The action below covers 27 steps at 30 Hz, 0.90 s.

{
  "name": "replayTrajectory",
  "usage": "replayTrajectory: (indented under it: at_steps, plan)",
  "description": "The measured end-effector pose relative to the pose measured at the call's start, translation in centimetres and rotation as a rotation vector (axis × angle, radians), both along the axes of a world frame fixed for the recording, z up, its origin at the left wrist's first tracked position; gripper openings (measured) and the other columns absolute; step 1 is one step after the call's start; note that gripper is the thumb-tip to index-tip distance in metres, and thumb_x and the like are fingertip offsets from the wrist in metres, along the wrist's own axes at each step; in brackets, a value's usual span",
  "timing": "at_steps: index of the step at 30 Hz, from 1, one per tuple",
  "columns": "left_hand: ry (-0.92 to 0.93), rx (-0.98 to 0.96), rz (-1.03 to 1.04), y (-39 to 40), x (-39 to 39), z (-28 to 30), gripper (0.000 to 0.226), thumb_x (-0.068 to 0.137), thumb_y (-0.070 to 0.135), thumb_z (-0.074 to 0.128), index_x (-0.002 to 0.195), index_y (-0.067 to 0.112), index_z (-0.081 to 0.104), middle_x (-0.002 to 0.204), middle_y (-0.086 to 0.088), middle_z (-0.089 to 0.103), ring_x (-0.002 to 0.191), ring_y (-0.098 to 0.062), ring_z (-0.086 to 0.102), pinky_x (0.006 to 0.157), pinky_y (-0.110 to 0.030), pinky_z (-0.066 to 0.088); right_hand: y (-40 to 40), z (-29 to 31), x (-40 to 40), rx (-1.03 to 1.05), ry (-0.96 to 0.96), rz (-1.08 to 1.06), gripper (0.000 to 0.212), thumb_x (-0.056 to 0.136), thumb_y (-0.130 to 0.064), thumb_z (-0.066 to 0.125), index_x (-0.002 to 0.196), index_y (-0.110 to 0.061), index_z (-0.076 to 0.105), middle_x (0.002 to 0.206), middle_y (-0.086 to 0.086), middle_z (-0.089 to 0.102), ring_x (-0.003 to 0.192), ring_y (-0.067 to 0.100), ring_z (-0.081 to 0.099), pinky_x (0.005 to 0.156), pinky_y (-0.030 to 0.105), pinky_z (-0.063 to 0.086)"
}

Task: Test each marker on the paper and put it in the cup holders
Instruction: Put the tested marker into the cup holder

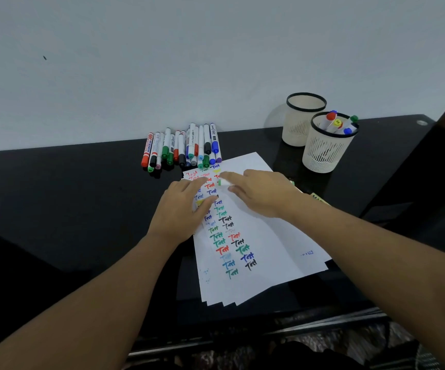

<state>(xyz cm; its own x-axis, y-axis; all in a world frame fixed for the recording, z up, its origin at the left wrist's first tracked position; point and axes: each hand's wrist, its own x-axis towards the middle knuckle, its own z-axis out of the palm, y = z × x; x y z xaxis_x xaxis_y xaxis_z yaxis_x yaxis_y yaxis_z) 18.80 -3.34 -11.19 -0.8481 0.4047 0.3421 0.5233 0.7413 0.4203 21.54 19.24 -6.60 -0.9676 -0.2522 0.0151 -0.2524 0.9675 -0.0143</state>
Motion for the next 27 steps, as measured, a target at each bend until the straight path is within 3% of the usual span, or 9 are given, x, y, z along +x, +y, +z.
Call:
replayTrajectory:
  at_steps: [3,7,12,17,22,25,27]
  plan:
    - [0.023,-0.004,-0.015,0.0,0.0,-0.1,0.055,0.098,0.050,0.057,0.145,0.023,0.051,0.128,-0.001,0.061,0.117,-0.019,0.051,0.096,-0.043,0.049,0.0,0.0,0.2,-0.063,0.007,-0.046,0.047,0.110,-0.052,0.024,0.149,-0.028,0.035,0.114,0.003,0.065,0.096,0.022,0.063,0.074,0.038,0.052]
    - [0.087,-0.003,-0.058,-0.1,0.0,-0.3,0.052,0.099,0.043,0.060,0.144,0.019,0.054,0.120,-0.003,0.065,0.110,-0.022,0.054,0.091,-0.041,0.050,-0.5,0.6,0.1,0.080,0.021,0.026,0.047,0.109,-0.056,0.021,0.144,-0.036,0.046,0.099,-0.005,0.063,0.090,0.017,0.062,0.064,0.033,0.047]
    - [0.168,-0.003,-0.113,-0.2,-0.2,-0.7,0.041,0.100,0.035,0.059,0.137,0.017,0.062,0.110,-0.001,0.069,0.102,-0.021,0.056,0.085,-0.041,0.051,-1.3,0.5,0.1,0.099,0.074,0.026,0.049,0.106,-0.064,0.019,0.146,-0.049,0.044,0.101,-0.006,0.073,0.094,0.018,0.068,0.066,0.033,0.054]
    - [0.154,-0.016,-0.104,-0.3,-0.5,-0.9,0.031,0.102,0.026,0.059,0.128,0.011,0.067,0.111,-0.004,0.070,0.103,-0.025,0.057,0.087,-0.042,0.050,-1.9,0.4,-0.1,0.061,0.006,0.009,0.047,0.108,-0.060,0.025,0.147,-0.041,0.043,0.102,-0.002,0.070,0.090,0.018,0.066,0.070,0.035,0.055]
    - [0.089,-0.007,0.032,-0.3,-0.5,-0.7,0.031,0.102,0.029,0.057,0.125,0.011,0.065,0.115,-0.005,0.066,0.109,-0.024,0.053,0.092,-0.042,0.048,-1.4,0.8,0.0,-0.243,-0.024,-0.118,0.045,0.108,-0.029,0.034,0.150,-0.033,0.020,0.101,0.005,0.062,0.075,0.022,0.061,0.065,0.042,0.053]
    - [0.038,0.002,0.101,-0.2,-0.6,-0.8,0.032,0.099,0.033,0.059,0.123,0.013,0.066,0.116,-0.004,0.061,0.108,-0.022,0.051,0.092,-0.043,0.049,-1.0,0.7,-0.3,-0.420,-0.003,-0.162,0.032,0.109,-0.016,0.035,0.134,-0.035,0.038,0.107,0.011,0.065,0.078,0.025,0.066,0.075,0.049,0.059]
    - [0.020,0.018,0.114,-0.2,-0.5,-0.9,0.034,0.098,0.035,0.060,0.124,0.014,0.065,0.118,-0.003,0.060,0.108,-0.021,0.050,0.092,-0.042,0.048,-1.1,0.4,-0.5,-0.699,-0.027,-0.266,0.031,0.109,-0.015,0.034,0.122,-0.028,0.059,0.115,0.006,0.066,0.089,0.018,0.070,0.087,0.043,0.059]
